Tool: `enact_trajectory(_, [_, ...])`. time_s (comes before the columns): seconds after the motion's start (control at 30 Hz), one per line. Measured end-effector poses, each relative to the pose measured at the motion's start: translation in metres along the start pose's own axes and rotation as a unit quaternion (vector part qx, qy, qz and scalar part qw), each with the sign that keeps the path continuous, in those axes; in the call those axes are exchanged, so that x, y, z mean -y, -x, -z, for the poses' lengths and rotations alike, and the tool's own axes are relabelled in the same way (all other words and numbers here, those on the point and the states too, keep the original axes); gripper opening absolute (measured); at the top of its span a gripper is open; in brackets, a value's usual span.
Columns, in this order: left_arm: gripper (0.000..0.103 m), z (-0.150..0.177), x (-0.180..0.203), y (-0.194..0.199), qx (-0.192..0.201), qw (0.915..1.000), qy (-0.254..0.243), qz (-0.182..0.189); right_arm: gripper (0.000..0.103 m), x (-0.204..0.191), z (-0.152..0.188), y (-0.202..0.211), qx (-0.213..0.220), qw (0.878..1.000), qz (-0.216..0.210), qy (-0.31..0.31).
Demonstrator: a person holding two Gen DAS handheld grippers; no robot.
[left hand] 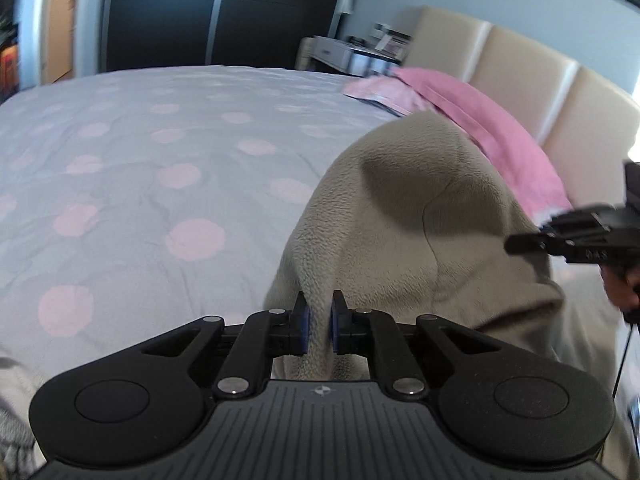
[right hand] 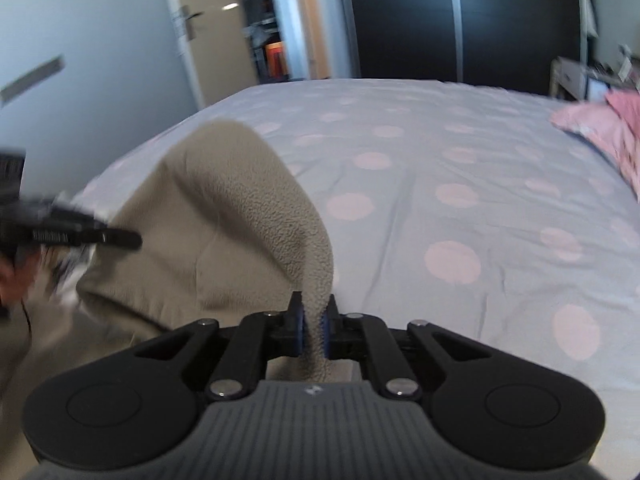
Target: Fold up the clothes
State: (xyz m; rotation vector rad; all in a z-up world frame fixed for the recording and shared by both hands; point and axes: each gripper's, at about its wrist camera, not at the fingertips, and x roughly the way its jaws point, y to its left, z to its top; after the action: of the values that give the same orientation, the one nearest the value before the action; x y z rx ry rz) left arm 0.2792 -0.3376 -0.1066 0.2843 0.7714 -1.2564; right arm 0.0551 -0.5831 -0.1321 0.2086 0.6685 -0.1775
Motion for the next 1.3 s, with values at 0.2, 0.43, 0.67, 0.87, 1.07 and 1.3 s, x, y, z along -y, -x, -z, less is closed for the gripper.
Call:
enact_trajectory(0.2, [0.008, 0.033, 0.034, 0.025, -0.034, 0.9971, -0.068, 0.002, 0.01, -0.025, 0.036, 0.029, -0.035, 0.998, 0.002, 0.051])
enact_trajectory(0.43, [0.008, 0.084, 0.058, 0.028, -0.078, 0.9905, -0.113, -0.008, 0.012, -0.049, 0.092, 0.047, -0.065, 0.994, 0.012, 0.082])
enact_trajectory(0.67, [0.008, 0.114, 0.066, 0.033, -0.084, 0.9901, -0.108, -0.031, 0.014, -0.061, 0.13, 0.059, -0.057, 0.996, 0.018, 0.07])
enact_trajectory(0.87, [0.01, 0.125, 0.075, 0.039, -0.095, 0.9881, -0.106, -0.059, 0.02, -0.064, 0.144, 0.067, -0.046, 0.998, 0.032, 0.024])
enact_trajectory(1.07, [0.029, 0.131, 0.06, 0.068, -0.107, 0.9932, -0.011, -0.044, 0.045, -0.072, 0.144, 0.09, -0.063, 0.997, 0.037, -0.015])
enact_trajectory(1.3, [0.054, 0.111, 0.03, 0.09, -0.058, 0.9832, 0.173, -0.014, 0.05, -0.05, 0.144, 0.12, -0.051, 0.973, 0.011, -0.224])
